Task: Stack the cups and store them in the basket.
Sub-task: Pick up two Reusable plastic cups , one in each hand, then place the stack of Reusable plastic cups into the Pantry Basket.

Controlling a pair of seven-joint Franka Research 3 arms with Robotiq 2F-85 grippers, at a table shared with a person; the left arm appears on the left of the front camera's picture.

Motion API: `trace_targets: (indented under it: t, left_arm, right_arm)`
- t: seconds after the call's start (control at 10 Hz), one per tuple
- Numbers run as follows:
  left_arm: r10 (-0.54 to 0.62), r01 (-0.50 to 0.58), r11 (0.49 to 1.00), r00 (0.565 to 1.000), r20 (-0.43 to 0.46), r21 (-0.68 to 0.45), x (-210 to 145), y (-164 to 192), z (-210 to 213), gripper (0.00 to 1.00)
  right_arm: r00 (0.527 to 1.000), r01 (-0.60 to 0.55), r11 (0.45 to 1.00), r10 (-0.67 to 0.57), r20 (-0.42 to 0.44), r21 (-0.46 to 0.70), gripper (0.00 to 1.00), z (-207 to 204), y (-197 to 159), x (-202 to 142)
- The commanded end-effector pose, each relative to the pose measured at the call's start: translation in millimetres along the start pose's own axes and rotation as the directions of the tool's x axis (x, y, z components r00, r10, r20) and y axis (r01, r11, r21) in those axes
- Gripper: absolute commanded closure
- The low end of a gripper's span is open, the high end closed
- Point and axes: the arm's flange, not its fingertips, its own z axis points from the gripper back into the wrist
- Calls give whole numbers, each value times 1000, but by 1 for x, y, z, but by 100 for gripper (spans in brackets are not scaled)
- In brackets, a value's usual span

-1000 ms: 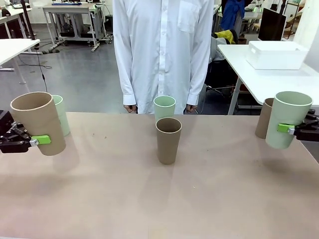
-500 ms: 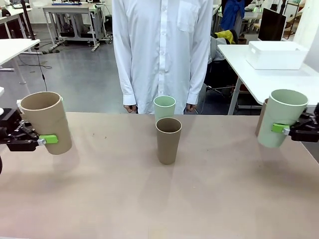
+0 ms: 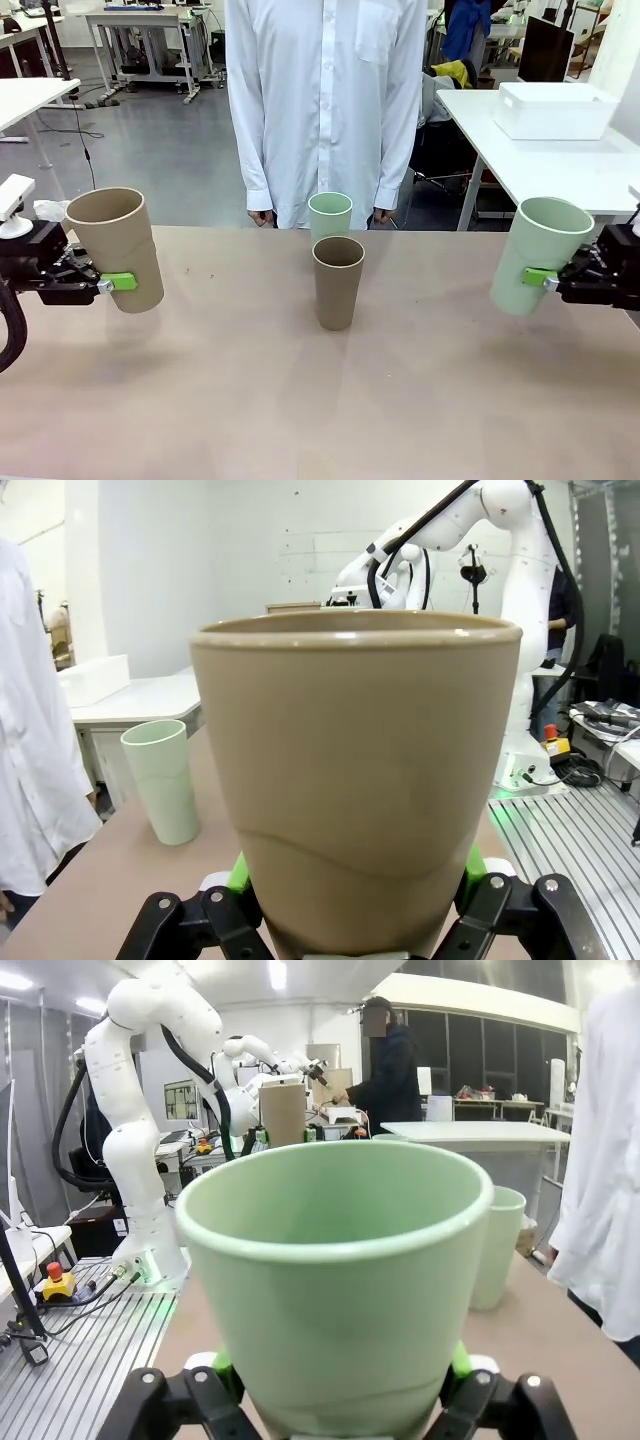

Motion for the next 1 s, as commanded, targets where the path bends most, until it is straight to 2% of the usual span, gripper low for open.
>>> trace_targets:
  t: [0.0,0.3,0.4,0.5,0.9]
  left_arm:
    - [-3,3,1000,1000,18,4,-1,-53,-26,17]
    - [-35,36,999,999,16,-20,-5,-66,-32,17]
    - [-27,27,999,1000,9,-44,-4,-73,-33,17]
    - [-6,6,1000,1000,4,-17,-7,0,-5,17]
    - [-6,6,1000,1000,4,-17,-7,0,-5,17]
  right_arm:
    - [1000,-3,1000,2,-29,-29,14,-20,69,-19]
    - [1000,-11,999,11,-12,-46,14,-18,79,-19]
    - [999,20,999,-20,-25,-25,14,3,-4,-17]
    - [999,20,999,-20,-25,-25,14,3,-4,-17]
    - [999,20,999,-20,-25,-25,14,3,-4,-17]
